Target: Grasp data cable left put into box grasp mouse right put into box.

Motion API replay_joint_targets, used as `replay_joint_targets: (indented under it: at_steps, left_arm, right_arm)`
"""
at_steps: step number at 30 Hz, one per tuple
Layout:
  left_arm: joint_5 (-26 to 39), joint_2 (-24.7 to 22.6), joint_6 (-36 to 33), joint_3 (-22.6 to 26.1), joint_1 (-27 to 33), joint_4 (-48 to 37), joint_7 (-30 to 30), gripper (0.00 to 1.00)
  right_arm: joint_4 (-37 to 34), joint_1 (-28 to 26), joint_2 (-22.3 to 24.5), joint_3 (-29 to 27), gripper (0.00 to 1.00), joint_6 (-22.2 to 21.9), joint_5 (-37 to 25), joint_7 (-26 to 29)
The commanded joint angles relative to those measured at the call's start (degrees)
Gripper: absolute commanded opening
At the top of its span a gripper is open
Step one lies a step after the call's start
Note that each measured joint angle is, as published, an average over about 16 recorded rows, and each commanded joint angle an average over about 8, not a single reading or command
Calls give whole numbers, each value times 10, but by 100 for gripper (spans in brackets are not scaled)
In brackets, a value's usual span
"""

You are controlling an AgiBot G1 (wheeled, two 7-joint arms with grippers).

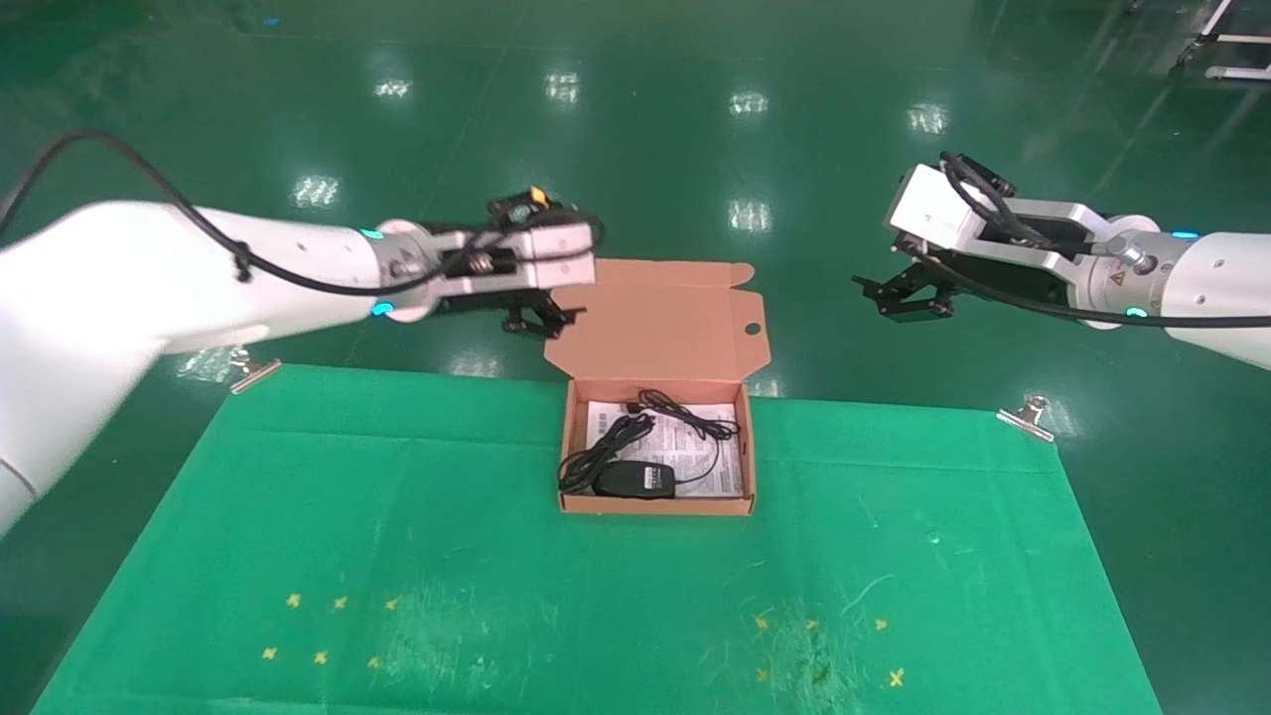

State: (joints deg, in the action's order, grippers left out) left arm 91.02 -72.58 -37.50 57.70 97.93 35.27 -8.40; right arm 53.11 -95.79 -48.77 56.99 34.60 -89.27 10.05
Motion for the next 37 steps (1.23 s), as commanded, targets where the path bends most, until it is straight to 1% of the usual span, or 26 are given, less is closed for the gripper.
replay_joint_targets:
  at_steps: [1, 5, 34, 37]
  left_arm:
    - [2, 2, 4, -1, 7, 0, 3, 100]
    - [-28, 26, -25, -27, -15, 24, 15, 100]
    - [-293, 226, -286, -249, -214, 229, 116, 100]
    - [-307, 236, -300, -261, -224, 240, 121, 100]
  right_arm:
    - [3, -5, 1, 1, 100, -2, -4, -4]
    - [14, 13, 9, -21, 100, 25, 20, -4]
    - [120, 196, 80, -237, 100, 296, 273, 2]
    - [126, 206, 84, -249, 100, 310, 287, 2]
